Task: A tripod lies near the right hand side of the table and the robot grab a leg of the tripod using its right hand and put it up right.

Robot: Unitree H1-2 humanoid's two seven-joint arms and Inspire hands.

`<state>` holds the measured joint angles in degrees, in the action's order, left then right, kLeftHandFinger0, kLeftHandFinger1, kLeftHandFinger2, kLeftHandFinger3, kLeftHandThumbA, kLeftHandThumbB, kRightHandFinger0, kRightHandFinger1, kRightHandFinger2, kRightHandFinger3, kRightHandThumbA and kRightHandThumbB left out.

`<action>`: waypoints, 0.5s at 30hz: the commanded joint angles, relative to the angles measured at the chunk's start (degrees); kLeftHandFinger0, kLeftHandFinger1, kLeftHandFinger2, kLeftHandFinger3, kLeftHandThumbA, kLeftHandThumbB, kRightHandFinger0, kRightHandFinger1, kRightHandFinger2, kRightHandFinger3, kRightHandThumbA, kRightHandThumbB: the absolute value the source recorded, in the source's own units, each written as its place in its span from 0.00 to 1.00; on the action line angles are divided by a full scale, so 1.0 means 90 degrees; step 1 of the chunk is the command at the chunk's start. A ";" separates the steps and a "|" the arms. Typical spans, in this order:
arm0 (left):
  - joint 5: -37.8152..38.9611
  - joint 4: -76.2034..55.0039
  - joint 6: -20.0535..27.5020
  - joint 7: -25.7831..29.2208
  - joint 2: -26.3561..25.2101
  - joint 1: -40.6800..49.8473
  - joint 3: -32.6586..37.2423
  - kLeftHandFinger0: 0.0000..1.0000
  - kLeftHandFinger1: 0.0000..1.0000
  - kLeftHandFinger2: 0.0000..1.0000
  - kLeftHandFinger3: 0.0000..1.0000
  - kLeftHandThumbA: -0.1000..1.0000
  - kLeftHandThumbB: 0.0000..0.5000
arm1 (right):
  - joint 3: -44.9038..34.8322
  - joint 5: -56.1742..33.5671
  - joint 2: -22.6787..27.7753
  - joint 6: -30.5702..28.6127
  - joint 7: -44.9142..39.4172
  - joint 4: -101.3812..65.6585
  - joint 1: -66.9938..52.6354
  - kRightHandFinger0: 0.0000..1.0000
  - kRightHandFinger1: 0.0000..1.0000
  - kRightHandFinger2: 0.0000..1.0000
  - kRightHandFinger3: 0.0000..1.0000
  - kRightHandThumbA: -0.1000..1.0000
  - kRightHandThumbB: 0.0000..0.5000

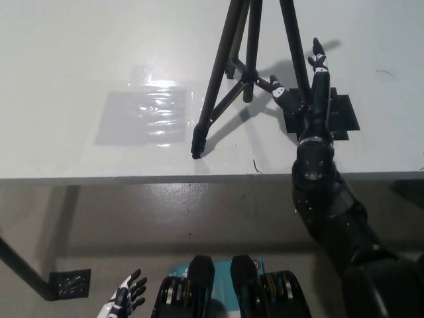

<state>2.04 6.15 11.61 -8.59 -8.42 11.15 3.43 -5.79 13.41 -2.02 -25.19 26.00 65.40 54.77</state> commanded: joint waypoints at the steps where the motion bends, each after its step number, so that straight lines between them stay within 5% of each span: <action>1: -0.0031 -0.0073 0.0445 -0.0052 0.0004 0.0139 0.0035 1.00 1.00 1.00 1.00 1.00 0.51 | 0.0520 -0.0974 0.0220 0.0996 -0.2666 -0.2182 0.0040 1.00 1.00 1.00 1.00 0.93 1.00; 3: -0.0041 -0.0057 0.0468 -0.0070 -0.0016 0.0153 0.0046 1.00 1.00 1.00 1.00 1.00 0.48 | 0.0629 -0.0963 0.0350 0.1548 -0.2723 -0.3044 0.0064 1.00 1.00 1.00 1.00 1.00 1.00; 15: -0.0038 -0.0068 0.0408 -0.0068 -0.0050 0.0212 0.0023 1.00 1.00 1.00 1.00 1.00 0.40 | 0.0688 -0.2074 0.0784 0.2842 -0.2856 -0.8129 -0.0128 1.00 1.00 1.00 1.00 0.95 1.00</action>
<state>2.03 7.54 11.52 -8.59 -8.43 11.16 3.42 -4.04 7.64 0.13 -15.73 14.31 34.52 50.56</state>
